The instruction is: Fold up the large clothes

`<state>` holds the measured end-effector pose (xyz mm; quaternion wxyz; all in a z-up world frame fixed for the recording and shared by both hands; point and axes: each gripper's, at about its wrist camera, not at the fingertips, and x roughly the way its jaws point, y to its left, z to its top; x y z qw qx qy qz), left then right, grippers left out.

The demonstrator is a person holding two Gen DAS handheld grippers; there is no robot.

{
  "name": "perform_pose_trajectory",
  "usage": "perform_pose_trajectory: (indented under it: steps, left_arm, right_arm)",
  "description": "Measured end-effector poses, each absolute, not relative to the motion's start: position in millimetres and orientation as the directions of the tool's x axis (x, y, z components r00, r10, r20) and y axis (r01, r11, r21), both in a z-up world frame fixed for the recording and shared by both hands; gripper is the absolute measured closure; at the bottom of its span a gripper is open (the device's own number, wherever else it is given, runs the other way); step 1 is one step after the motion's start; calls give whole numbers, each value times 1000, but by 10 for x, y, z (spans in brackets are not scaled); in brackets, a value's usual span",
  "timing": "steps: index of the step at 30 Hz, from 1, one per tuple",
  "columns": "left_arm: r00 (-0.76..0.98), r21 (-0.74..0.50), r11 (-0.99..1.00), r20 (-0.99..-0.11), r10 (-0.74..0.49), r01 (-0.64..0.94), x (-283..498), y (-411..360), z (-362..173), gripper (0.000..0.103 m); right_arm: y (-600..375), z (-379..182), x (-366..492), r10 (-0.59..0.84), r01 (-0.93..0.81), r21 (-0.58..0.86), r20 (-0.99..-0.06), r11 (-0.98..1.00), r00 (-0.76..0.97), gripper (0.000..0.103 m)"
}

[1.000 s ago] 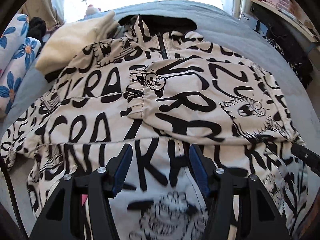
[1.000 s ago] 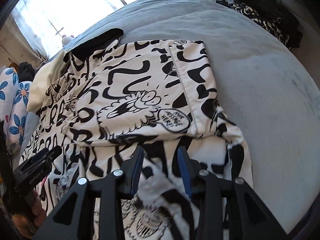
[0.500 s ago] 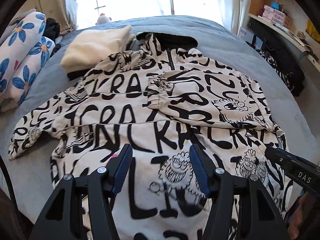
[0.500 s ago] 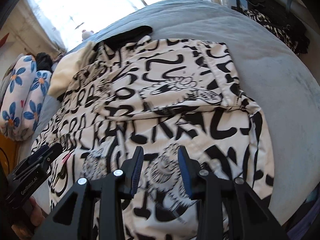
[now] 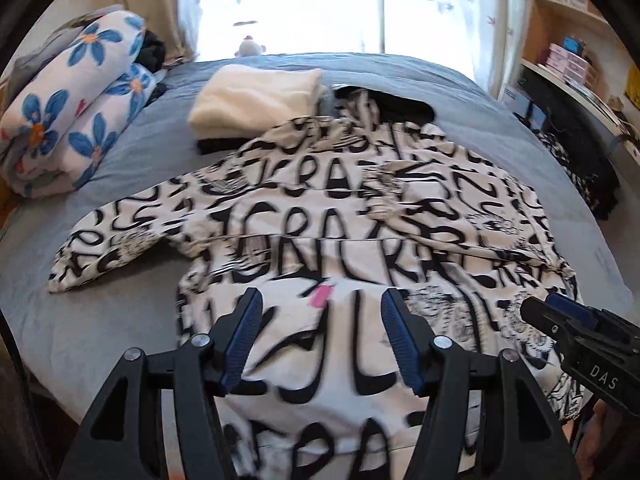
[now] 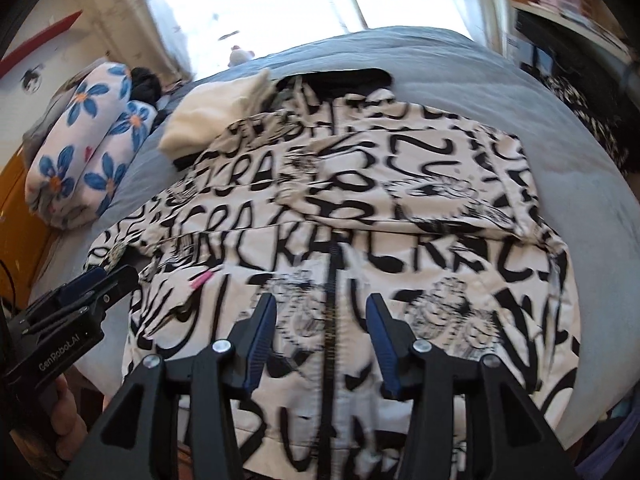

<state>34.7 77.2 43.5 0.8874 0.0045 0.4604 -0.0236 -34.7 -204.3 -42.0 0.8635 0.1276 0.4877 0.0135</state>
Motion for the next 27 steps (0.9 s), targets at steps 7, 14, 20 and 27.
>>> perform_pose_trajectory:
  steps: [7, 14, 20, 27]
  left_arm:
    - [565, -10, 998, -825, 29, -66, 362, 1460, 358, 41]
    - [522, -63, 980, -852, 44, -187, 472, 2259, 92, 40]
    - [501, -102, 958, -864, 49, -270, 591, 2906, -151, 40]
    - [502, -290, 898, -860, -92, -332, 836, 3768, -567, 40]
  right_arm:
    - [-1506, -422, -115, 198, 11, 237, -836, 972, 512, 56]
    - [-951, -505, 207, 222, -68, 218, -842, 974, 491, 56]
    - [-477, -660, 567, 231, -113, 201, -853, 973, 468, 56]
    - [18, -895, 926, 259, -155, 212, -865, 965, 430, 56]
